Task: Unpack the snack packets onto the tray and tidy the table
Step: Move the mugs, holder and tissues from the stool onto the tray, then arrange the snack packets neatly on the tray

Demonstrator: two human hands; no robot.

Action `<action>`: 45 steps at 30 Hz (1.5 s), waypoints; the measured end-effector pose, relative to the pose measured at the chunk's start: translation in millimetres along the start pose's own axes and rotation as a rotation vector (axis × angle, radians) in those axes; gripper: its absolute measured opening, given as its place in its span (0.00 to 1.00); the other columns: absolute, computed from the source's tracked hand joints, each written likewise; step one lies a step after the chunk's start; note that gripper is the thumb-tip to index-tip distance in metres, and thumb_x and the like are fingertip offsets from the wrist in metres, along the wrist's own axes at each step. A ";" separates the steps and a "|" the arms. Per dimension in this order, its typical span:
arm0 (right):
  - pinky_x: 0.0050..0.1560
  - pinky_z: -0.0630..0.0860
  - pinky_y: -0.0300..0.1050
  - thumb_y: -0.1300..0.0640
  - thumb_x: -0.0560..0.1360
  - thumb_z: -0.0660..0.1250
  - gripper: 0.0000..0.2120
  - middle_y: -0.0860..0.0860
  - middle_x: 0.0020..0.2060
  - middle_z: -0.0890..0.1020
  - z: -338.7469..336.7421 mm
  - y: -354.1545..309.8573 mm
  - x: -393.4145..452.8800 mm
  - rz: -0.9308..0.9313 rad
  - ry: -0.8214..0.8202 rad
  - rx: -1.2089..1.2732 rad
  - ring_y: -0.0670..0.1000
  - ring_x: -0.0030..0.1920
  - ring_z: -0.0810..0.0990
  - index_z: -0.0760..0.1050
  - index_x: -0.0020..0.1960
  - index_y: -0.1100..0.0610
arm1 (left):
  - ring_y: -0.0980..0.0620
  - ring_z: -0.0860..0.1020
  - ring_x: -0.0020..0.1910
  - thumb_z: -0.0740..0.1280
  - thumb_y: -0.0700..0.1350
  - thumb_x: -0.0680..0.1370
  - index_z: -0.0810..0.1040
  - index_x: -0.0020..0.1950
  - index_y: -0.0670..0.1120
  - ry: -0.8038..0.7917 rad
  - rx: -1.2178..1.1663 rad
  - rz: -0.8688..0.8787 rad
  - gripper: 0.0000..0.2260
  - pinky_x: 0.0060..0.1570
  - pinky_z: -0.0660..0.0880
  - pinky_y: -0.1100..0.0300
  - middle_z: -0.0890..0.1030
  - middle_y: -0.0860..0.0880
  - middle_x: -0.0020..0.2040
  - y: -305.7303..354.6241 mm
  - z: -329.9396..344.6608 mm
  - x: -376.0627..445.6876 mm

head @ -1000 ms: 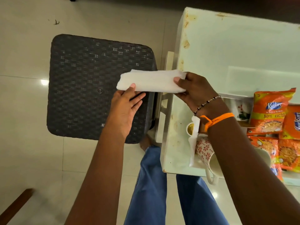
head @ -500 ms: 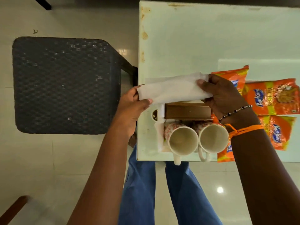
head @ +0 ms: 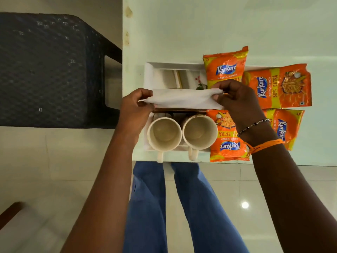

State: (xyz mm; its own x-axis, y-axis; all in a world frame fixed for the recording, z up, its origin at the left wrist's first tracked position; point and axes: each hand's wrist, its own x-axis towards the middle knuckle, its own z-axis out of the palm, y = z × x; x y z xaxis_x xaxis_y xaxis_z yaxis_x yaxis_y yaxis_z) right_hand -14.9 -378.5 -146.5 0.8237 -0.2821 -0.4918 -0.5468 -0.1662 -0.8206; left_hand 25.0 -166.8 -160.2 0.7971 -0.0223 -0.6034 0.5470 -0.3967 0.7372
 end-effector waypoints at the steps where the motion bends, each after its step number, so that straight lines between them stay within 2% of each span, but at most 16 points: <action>1: 0.44 0.73 0.31 0.72 0.71 0.63 0.12 0.52 0.45 0.78 0.7 1.8 -0.7 -0.019 0.012 -0.013 0.42 0.41 0.76 0.75 0.49 0.58 | 0.59 0.76 0.47 0.67 0.34 0.72 0.76 0.47 0.52 0.033 0.009 0.002 0.12 0.38 0.72 0.74 0.78 0.57 0.44 -2.2 2.4 -1.3; 4: 0.48 0.74 0.38 0.71 0.71 0.63 0.10 0.52 0.44 0.79 3.3 8.9 1.4 -0.034 0.025 -0.048 0.45 0.43 0.77 0.77 0.48 0.59 | 0.58 0.77 0.47 0.68 0.37 0.73 0.75 0.50 0.52 0.147 0.007 -0.002 0.11 0.41 0.72 0.73 0.79 0.54 0.48 -11.1 11.8 -5.3; 7: 0.49 0.75 0.39 0.71 0.71 0.64 0.09 0.50 0.43 0.79 7.1 18.5 5.4 -0.031 0.031 -0.097 0.45 0.44 0.77 0.78 0.47 0.60 | 0.62 0.76 0.45 0.67 0.38 0.75 0.74 0.51 0.52 0.185 0.019 -0.013 0.11 0.43 0.72 0.73 0.77 0.57 0.48 -17.8 18.8 -6.6; 11: 0.51 0.74 0.34 0.70 0.71 0.65 0.09 0.51 0.46 0.80 14.3 31.1 8.4 0.012 0.036 -0.105 0.48 0.50 0.78 0.78 0.50 0.62 | 0.61 0.74 0.48 0.62 0.37 0.77 0.75 0.57 0.51 0.193 0.016 -0.078 0.13 0.44 0.70 0.74 0.76 0.57 0.50 -25.2 20.1 -6.1; 13: 0.47 0.73 0.29 0.70 0.72 0.64 0.10 0.52 0.47 0.79 12.8 34.9 9.3 0.037 0.036 -0.091 0.48 0.50 0.78 0.77 0.51 0.63 | 0.59 0.75 0.51 0.61 0.35 0.77 0.75 0.59 0.50 0.182 -0.012 -0.095 0.15 0.47 0.71 0.71 0.77 0.55 0.53 -25.0 20.9 -8.2; 15: 0.44 0.72 0.26 0.70 0.72 0.63 0.10 0.52 0.47 0.79 8.1 34.8 8.6 0.057 0.057 -0.075 0.48 0.50 0.78 0.77 0.51 0.62 | 0.61 0.75 0.50 0.60 0.35 0.77 0.74 0.60 0.50 0.178 -0.021 -0.091 0.16 0.44 0.72 0.75 0.76 0.56 0.53 -21.4 21.1 -11.3; 19: 0.49 0.74 0.36 0.70 0.72 0.62 0.11 0.52 0.46 0.80 -7.5 30.6 7.9 0.061 0.137 -0.077 0.49 0.49 0.77 0.78 0.50 0.60 | 0.69 0.74 0.43 0.60 0.35 0.76 0.76 0.56 0.51 0.276 -0.019 -0.052 0.15 0.35 0.68 0.83 0.76 0.59 0.50 -7.3 21.2 -16.8; 23: 0.49 0.75 0.43 0.68 0.73 0.62 0.10 0.54 0.46 0.80 -28.6 29.9 13.0 0.090 0.198 -0.035 0.50 0.48 0.78 0.77 0.49 0.59 | 0.67 0.76 0.46 0.60 0.37 0.76 0.78 0.51 0.52 0.322 -0.006 0.024 0.12 0.43 0.72 0.77 0.77 0.62 0.47 17.0 33.1 -24.7; 25: 0.48 0.75 0.44 0.68 0.73 0.62 0.10 0.56 0.45 0.80 -37.6 30.7 17.4 0.106 0.231 -0.013 0.51 0.45 0.78 0.77 0.51 0.61 | 0.63 0.76 0.49 0.61 0.38 0.76 0.78 0.51 0.51 0.290 0.055 0.092 0.11 0.47 0.72 0.75 0.79 0.60 0.48 31.7 49.3 -27.0; 28: 0.45 0.74 0.38 0.67 0.73 0.61 0.11 0.56 0.47 0.80 -45.4 33.6 26.6 0.121 0.292 -0.029 0.49 0.45 0.77 0.77 0.53 0.61 | 0.62 0.76 0.46 0.61 0.38 0.75 0.79 0.49 0.47 0.228 0.181 0.199 0.10 0.45 0.68 0.80 0.80 0.55 0.48 54.3 77.5 -20.8; 31: 0.39 0.73 0.24 0.66 0.73 0.62 0.13 0.53 0.50 0.79 -46.9 33.8 36.6 0.094 0.304 -0.065 0.46 0.46 0.77 0.76 0.57 0.59 | 0.51 0.77 0.52 0.61 0.43 0.76 0.79 0.51 0.46 0.116 0.489 0.250 0.09 0.60 0.71 0.56 0.82 0.49 0.52 66.7 101.5 -0.9; 34: 0.57 0.74 0.41 0.63 0.73 0.64 0.15 0.56 0.59 0.77 -45.7 36.8 45.0 0.074 0.191 -0.220 0.53 0.57 0.76 0.75 0.59 0.57 | 0.46 0.77 0.54 0.61 0.45 0.76 0.76 0.55 0.45 0.046 0.631 0.167 0.11 0.57 0.73 0.52 0.80 0.46 0.55 70.1 119.9 25.4; 36: 0.60 0.70 0.43 0.63 0.73 0.64 0.16 0.58 0.62 0.73 -43.0 40.4 47.0 0.060 0.114 -0.393 0.56 0.59 0.74 0.75 0.60 0.55 | 0.46 0.76 0.56 0.63 0.47 0.76 0.73 0.59 0.44 -0.013 0.579 0.098 0.13 0.49 0.72 0.56 0.79 0.46 0.58 68.7 130.4 39.9; 40: 0.62 0.70 0.50 0.68 0.71 0.62 0.22 0.60 0.62 0.71 -36.5 46.8 46.0 0.035 0.138 -0.476 0.60 0.61 0.72 0.69 0.64 0.57 | 0.48 0.77 0.55 0.68 0.47 0.74 0.67 0.61 0.43 -0.102 0.434 0.027 0.19 0.36 0.69 0.63 0.78 0.46 0.60 62.2 145.0 54.3; 42: 0.62 0.70 0.53 0.69 0.71 0.62 0.25 0.62 0.62 0.71 -34.0 49.7 45.8 0.031 0.148 -0.483 0.61 0.63 0.70 0.63 0.66 0.59 | 0.48 0.77 0.55 0.70 0.47 0.73 0.66 0.62 0.43 -0.090 0.359 -0.009 0.22 0.40 0.73 0.62 0.77 0.45 0.61 59.7 147.3 56.1; 45: 0.61 0.72 0.56 0.67 0.71 0.64 0.25 0.62 0.59 0.74 -33.9 51.1 48.3 0.035 0.185 -0.328 0.62 0.61 0.72 0.60 0.65 0.62 | 0.46 0.77 0.57 0.72 0.46 0.71 0.66 0.60 0.43 -0.075 0.354 0.011 0.22 0.51 0.77 0.52 0.77 0.45 0.60 59.9 150.9 58.3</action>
State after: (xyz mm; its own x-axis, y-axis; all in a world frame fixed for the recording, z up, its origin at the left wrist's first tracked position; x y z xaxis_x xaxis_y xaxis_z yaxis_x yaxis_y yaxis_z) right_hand -8.1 -432.6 -202.3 0.7794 -0.4538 -0.4320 -0.6174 -0.4390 -0.6528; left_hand 65.6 -330.3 -197.1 0.7741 -0.0902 -0.6267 0.4059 -0.6889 0.6005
